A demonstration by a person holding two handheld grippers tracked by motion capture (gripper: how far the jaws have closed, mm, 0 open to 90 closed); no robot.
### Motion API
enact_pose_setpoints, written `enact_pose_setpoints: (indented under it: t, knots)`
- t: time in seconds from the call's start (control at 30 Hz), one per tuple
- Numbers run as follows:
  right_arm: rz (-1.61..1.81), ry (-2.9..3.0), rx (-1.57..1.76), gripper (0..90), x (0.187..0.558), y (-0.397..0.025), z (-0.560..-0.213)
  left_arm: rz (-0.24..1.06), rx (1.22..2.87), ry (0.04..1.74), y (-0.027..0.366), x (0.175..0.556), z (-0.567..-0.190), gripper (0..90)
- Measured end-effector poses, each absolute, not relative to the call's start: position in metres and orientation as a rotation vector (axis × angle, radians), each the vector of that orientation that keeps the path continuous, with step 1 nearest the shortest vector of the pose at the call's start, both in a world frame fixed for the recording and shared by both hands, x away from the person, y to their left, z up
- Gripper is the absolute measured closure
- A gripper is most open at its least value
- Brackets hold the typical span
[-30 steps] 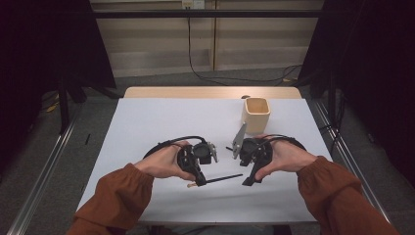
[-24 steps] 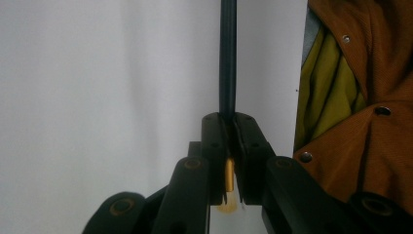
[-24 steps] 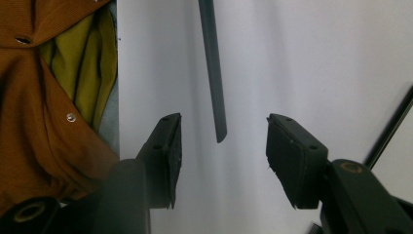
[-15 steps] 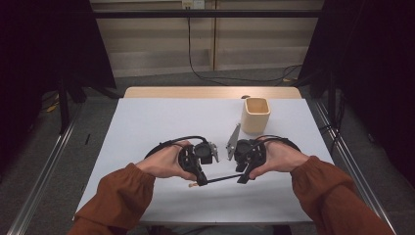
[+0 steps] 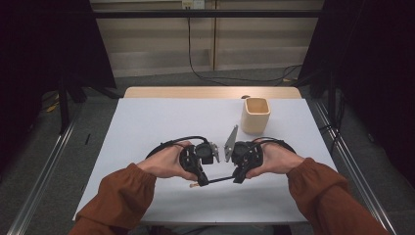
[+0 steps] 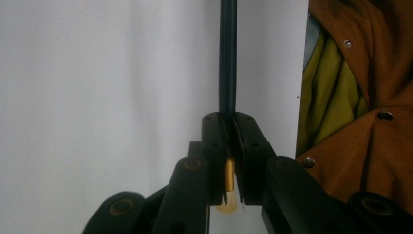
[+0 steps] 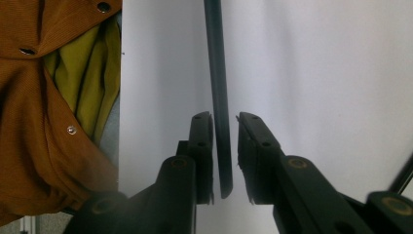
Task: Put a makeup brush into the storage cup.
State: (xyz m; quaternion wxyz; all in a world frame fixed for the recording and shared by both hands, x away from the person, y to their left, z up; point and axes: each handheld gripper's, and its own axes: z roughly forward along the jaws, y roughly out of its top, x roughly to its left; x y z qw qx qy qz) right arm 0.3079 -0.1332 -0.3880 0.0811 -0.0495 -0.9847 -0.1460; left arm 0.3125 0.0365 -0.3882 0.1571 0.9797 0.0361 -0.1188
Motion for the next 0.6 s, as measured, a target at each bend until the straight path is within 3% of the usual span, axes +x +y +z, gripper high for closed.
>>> enact_pose_setpoints:
  t: [0.13,0.17,0.43,0.6]
  knots:
    - [-0.458,-2.949,-0.131,83.4,0.3077,-0.133,-0.3893,-0.392,2.827,0.056,0.0372,0.3152,-0.3877,84.2]
    - [-0.459,-2.946,-0.131,83.9,0.3077,-0.1332,-0.3893,-0.342,2.831,0.042,0.0373,0.3162,-0.3873,84.2]
    - [-0.448,-2.933,-0.114,85.1,0.3088,-0.1334,-0.392,-0.288,2.823,0.028,0.0373,0.316,-0.388,83.9]
    - [-0.454,-2.925,-0.106,85.4,0.31,-0.1346,-0.3927,-0.328,2.812,0.048,0.0383,0.3174,-0.3891,83.3]
